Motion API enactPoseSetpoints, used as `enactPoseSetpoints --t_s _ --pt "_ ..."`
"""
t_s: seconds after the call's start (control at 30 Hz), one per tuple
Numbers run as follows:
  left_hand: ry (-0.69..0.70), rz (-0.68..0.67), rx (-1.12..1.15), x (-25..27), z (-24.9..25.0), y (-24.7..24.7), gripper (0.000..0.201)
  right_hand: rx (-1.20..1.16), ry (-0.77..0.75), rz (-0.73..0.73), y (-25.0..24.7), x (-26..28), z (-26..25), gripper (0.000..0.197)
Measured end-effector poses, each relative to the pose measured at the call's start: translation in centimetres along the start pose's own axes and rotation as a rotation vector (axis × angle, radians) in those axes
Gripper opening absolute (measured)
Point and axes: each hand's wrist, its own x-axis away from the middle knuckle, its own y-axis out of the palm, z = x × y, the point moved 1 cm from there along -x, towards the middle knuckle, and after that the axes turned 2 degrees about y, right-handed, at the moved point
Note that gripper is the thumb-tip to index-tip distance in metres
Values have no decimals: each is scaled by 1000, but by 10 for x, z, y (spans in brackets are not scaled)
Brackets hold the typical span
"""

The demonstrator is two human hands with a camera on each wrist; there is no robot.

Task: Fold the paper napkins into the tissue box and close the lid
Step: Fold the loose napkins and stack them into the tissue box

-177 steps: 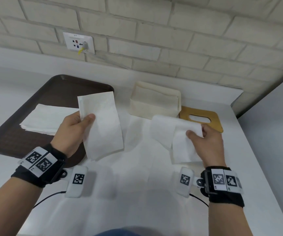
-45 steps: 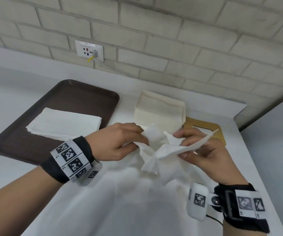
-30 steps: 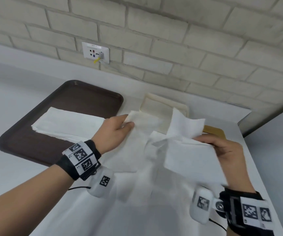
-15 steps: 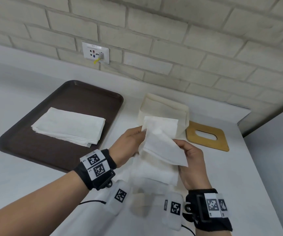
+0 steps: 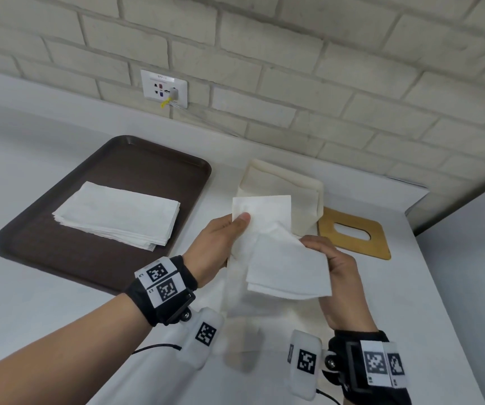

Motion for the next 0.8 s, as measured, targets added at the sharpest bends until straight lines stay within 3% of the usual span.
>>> enactPoseSetpoints --t_s 0.17,0.2,0.3,0.4,0.53,0.57,0.63,0.73,0.8 --pt "6 0 -122 -6 -7 -6 52 -497 172 -15 -8 0 -8 18" --pt "-9 -21 -119 -6 -8 -5 51 -519 203 21 -4 -1 -10 10" --pt "-34 -59 -79 -2 -8 0 49 -458 286 127 8 -6 -2 25" --pt "-33 -4 -16 1 -3 1 49 -402 338 186 15 -3 4 23" --pt "-6 13 19 2 0 -3 102 -312 363 230 20 0 9 15" --pt "-1 -2 1 3 0 -3 106 -298 359 232 22 0 7 14" --pt "11 -34 -38 4 -1 -2 99 -257 343 240 25 0 5 14" --pt "71 -42 -134 3 -2 -1 59 -214 309 269 26 0 4 14" --pt "132 -2 -244 3 -1 -1 46 -226 292 284 25 -1 5 15"
